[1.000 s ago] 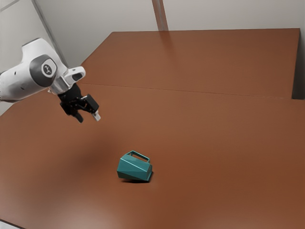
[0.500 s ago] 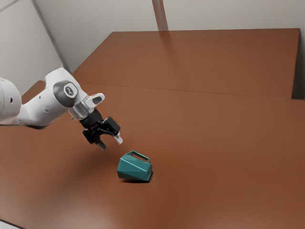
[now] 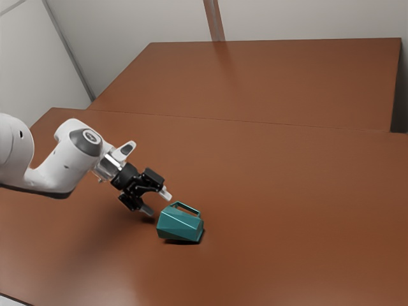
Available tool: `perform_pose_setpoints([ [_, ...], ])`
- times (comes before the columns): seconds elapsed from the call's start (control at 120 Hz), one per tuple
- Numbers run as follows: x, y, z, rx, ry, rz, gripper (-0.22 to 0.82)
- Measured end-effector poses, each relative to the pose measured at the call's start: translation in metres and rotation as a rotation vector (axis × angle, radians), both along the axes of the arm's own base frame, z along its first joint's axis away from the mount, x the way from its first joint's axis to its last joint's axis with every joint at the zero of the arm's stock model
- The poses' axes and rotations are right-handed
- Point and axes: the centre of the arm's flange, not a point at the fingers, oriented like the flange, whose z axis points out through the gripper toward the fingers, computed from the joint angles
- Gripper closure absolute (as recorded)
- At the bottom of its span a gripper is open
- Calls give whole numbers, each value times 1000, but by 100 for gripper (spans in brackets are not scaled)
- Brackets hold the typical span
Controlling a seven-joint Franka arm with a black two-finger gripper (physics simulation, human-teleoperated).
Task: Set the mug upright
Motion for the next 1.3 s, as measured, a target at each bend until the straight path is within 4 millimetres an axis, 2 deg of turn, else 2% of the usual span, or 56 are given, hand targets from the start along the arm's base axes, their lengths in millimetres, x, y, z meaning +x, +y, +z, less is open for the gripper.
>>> perform_pose_setpoints([
  [0.275,-5,-13,-7,-52,-40,-25,0],
  [0.775,4,-59,-19,-102,-87,-98,1],
  [0.85,5,-60,-18,-105,-98,-101,10],
  [0.967,6,-60,-15,-108,-115,-105,40],
  [1.025,7,-60,-13,-108,-123,-109,50],
  [1.133,9,-65,-10,-106,-137,-124,61],
  [1.3,10,-82,3,-105,-169,-157,71],
])
